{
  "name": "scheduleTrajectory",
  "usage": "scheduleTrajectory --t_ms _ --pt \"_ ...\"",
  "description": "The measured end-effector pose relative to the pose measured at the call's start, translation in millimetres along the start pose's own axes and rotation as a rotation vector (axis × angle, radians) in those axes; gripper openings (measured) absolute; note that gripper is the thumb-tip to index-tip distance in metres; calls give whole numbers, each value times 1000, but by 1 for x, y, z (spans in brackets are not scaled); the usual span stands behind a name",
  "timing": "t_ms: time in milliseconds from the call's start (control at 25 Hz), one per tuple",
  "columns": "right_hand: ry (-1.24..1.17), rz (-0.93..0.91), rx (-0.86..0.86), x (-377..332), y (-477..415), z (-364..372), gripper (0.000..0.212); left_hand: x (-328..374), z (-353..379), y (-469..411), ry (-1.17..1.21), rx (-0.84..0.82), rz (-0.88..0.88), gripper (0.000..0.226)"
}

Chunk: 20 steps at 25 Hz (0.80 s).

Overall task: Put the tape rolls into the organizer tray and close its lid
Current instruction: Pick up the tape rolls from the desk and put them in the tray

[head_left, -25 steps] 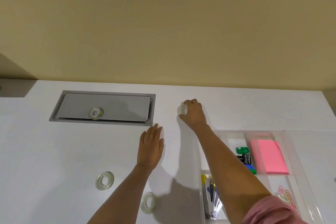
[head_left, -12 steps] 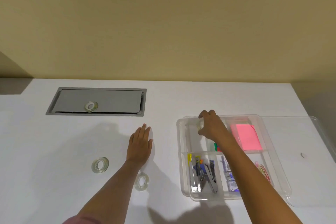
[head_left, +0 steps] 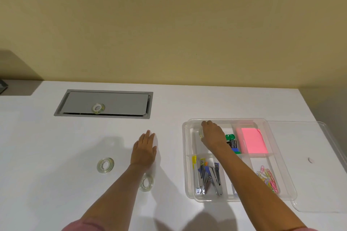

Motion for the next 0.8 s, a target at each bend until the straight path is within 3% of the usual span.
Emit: scheduleTrajectory --t_ms 320,480,800 --pt "45 -80 50 -4 1 10 40 -1 0 0 -1 -14 -21 54" --pt "-43 -49 125 0 8 8 40 0 -1 0 9 -24 -31 53" --pt "55 -28 143 -4 12 6 33 0 -4 0 -4 -57 -17 55"
Point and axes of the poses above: each hand's wrist, its own y-axis away from the middle knuckle, its own z-axis out of the palm, x = y × z, the point moved 5 cm from there along -y, towards the middle knuckle, and after that the axes turned 13 degrees about y, right-handed, at the moved point
